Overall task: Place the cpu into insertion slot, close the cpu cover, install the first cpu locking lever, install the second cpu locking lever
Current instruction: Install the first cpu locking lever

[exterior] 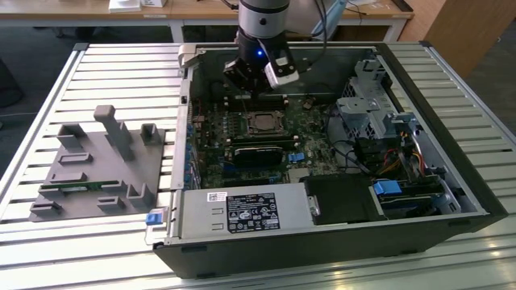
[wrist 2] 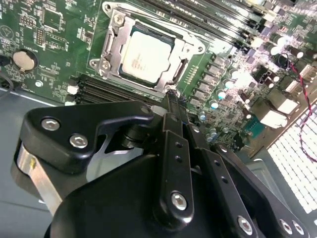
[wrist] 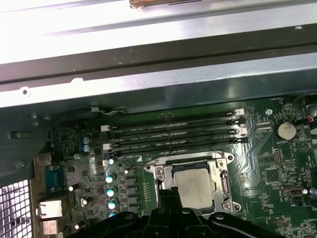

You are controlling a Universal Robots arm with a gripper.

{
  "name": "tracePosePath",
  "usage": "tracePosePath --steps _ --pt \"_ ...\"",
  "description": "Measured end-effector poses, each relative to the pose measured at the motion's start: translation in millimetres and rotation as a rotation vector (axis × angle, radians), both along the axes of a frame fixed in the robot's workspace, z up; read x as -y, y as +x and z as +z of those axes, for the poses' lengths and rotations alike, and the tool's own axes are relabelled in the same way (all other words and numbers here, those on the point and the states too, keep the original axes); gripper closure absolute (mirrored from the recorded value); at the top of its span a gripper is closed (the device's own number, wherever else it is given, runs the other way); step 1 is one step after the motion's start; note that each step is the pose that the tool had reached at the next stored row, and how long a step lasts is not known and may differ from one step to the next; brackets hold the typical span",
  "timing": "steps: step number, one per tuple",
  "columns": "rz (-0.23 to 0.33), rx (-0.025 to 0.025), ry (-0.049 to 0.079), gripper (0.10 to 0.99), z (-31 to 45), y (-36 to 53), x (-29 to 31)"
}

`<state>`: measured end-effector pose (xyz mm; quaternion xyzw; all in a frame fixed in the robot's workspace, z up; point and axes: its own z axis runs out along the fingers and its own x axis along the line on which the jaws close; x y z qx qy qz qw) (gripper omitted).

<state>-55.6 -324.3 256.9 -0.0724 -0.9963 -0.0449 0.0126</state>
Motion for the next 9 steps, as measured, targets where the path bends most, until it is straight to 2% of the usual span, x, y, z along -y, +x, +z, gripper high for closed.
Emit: tracePosePath --steps 6,9 --pt "0.001 0.0004 0.0 0.98 -0.1 -7.0 0.0" --pt "0.015 0.0009 0.001 0.98 0.0 -7.8 0.0"
